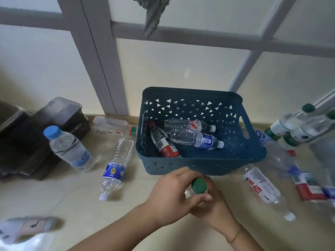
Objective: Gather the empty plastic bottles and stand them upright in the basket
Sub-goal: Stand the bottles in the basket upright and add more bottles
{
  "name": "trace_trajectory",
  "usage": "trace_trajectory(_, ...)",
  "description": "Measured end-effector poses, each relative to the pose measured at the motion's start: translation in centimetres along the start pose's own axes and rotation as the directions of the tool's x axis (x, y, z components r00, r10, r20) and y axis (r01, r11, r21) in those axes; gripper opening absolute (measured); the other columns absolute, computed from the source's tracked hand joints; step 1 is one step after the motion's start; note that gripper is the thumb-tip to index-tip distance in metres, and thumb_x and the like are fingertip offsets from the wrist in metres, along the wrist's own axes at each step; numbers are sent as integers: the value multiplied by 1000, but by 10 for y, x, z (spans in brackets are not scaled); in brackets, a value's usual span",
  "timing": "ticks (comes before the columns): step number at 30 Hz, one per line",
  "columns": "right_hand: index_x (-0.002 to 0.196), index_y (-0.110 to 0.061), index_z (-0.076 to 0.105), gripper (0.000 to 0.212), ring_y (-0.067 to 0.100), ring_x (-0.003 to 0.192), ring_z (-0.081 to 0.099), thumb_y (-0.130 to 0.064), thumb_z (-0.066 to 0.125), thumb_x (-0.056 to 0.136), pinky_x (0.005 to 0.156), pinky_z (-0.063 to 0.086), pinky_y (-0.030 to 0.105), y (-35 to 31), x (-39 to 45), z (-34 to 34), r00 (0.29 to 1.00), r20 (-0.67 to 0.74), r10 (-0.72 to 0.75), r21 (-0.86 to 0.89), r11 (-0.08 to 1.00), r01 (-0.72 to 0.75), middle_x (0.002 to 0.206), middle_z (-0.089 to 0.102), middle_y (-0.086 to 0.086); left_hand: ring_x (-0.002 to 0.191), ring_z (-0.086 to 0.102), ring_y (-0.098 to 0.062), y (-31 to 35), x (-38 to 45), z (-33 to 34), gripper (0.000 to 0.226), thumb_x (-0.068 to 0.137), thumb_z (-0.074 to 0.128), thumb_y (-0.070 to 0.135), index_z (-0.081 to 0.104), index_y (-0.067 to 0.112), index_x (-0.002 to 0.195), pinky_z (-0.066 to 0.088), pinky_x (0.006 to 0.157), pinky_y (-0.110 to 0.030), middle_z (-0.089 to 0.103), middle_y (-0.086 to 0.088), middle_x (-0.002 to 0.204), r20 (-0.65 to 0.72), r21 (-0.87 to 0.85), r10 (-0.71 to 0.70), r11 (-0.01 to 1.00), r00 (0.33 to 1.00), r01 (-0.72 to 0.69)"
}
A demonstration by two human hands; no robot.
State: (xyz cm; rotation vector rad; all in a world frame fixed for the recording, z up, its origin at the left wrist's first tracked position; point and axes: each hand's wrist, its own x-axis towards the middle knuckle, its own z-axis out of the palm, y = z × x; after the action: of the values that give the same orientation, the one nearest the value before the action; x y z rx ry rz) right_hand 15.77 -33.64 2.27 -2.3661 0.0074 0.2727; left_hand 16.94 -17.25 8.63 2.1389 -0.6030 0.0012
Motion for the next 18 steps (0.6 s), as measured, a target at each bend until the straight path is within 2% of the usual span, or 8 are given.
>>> trace_trajectory(4, 108, -41, 42, 64, -18, 95, 54, -56, 72, 53, 72, 50, 11, 28, 1, -33, 999, -32, -23, -7, 1000, 22, 107, 47, -47, 77, 44, 2, 21, 30, 25, 44, 82, 65, 59, 62, 26, 110, 46, 70, -23, 49, 21, 91, 60, 27, 11, 1000, 998, -13)
trace_trajectory(7, 113, -38, 45, 69, -4, 96, 61, -48, 83, 56, 78, 56, 26, 51, 5, -51, 1000, -6, -23, 55, 998, 23, 105, 58, -30, 77, 47, 0, 31, 47, 44, 47, 80, 65, 59, 63, 24, 111, 49, 71, -26, 55, 17, 93, 71, 17, -9, 1000, 997, 7)
trace_trajectory(10, 113, -43, 44, 71, 4, 98, 64, -45, 85, 56, 81, 57, 33, 69, 9, -64, 998, 7, -68, 99, 993, 67, 105, 62, -20, 77, 51, -2, 38, 56, 58, 49, 79, 64, 61, 64, 24, 111, 50, 69, -25, 61, 13, 94, 93, 28, -7, 1000, 996, 5)
trace_trajectory(12, 103, -50, 44, 61, 6, 92, 65, -40, 82, 57, 78, 56, 28, 68, 10, -74, 992, 11, -126, 89, 988, 125, 98, 63, -17, 77, 53, -4, 43, 61, 66, 47, 79, 65, 60, 64, 24, 109, 48, 68, -21, 61, 13, 92, 104, 42, 6, 999, 995, -11)
trace_trajectory(14, 96, -49, 48, 54, 4, 88, 64, -28, 82, 60, 74, 53, 20, 71, 9, -84, 982, 4, -189, 113, 976, 187, 91, 63, -18, 77, 52, -4, 49, 66, 73, 45, 80, 65, 59, 64, 24, 109, 45, 67, -18, 61, 13, 91, 105, 42, 4, 999, 994, -8)
trace_trajectory(15, 99, -44, 50, 54, 1, 89, 64, -28, 84, 60, 73, 53, 19, 77, 8, -89, 979, 2, -204, 120, 972, 202, 92, 64, -18, 76, 52, -4, 53, 69, 76, 45, 80, 65, 58, 63, 24, 109, 45, 67, -19, 61, 12, 90, 100, 40, -1, 999, 995, -3)
trace_trajectory(18, 109, -36, 52, 58, -2, 89, 66, -46, 82, 61, 72, 55, 26, 98, 5, -104, 984, -1, -178, 102, 979, 177, 97, 67, -21, 74, 49, -2, 62, 82, 89, 45, 82, 64, 57, 62, 24, 112, 49, 68, -27, 61, 10, 91, 102, 51, -20, 999, 995, 15)
